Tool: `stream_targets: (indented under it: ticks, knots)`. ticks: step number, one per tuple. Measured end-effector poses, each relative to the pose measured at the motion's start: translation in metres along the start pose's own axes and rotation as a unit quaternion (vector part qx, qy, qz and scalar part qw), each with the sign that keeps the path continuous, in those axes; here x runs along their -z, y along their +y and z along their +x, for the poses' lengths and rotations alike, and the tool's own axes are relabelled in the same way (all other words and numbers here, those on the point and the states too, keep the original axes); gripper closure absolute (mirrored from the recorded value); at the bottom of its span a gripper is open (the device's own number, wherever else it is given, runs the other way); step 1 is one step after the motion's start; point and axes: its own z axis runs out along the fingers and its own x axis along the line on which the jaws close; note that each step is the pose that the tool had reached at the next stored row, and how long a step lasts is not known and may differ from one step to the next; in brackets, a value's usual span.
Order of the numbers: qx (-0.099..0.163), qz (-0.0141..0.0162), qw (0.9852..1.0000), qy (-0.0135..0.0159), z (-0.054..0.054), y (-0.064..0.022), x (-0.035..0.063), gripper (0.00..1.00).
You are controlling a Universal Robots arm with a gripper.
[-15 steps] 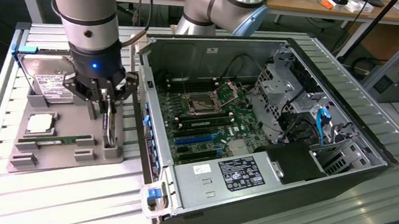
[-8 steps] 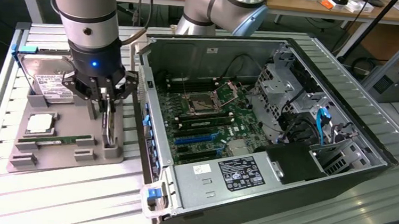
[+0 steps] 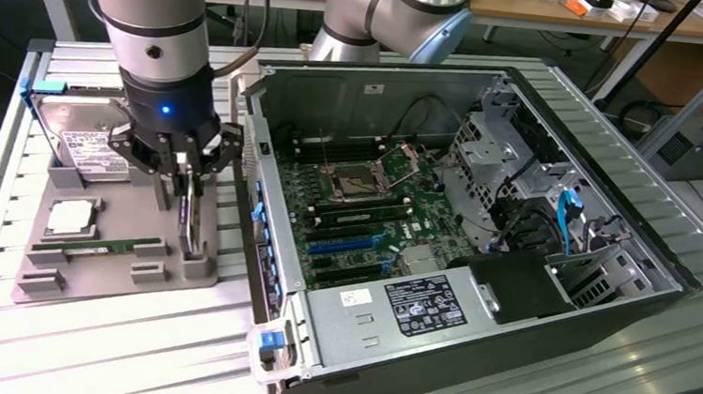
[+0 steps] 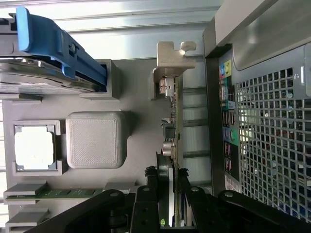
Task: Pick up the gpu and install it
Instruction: 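Pick up the gpu and move the gpu toward the slot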
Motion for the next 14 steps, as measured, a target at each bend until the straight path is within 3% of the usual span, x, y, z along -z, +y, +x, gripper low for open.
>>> stream_targets:
  ticks: [14]
  knots:
    - [0.0, -0.0001, 1.0, -0.0001, -0.0002, 0.0001, 0.0082, 0.73]
